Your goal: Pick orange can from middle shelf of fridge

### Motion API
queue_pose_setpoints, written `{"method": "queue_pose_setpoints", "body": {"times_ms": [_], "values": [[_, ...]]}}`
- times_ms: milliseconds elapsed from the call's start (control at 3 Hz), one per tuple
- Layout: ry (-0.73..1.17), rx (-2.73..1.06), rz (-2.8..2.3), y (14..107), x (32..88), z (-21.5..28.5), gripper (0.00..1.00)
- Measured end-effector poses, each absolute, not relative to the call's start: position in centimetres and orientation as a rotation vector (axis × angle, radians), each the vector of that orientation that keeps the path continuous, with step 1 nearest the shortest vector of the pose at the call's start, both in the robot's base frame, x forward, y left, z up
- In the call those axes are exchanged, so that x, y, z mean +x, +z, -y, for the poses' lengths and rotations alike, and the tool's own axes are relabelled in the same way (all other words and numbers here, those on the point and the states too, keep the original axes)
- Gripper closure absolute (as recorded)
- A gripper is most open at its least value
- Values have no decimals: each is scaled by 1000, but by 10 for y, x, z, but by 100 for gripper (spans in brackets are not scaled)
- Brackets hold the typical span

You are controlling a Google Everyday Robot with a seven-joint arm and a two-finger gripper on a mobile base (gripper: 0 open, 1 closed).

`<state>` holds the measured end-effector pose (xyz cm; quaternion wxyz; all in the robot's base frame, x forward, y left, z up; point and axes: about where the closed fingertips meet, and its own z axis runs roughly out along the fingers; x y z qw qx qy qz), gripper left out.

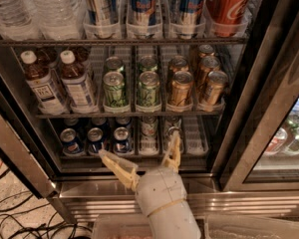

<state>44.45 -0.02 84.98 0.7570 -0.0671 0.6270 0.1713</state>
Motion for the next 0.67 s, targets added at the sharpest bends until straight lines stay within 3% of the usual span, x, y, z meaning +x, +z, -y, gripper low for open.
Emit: {"method": "queue_pose_setpoints", "body": {"times_ms": [667], "values": [[15, 94, -1583, 792, 424, 106, 0]]}}
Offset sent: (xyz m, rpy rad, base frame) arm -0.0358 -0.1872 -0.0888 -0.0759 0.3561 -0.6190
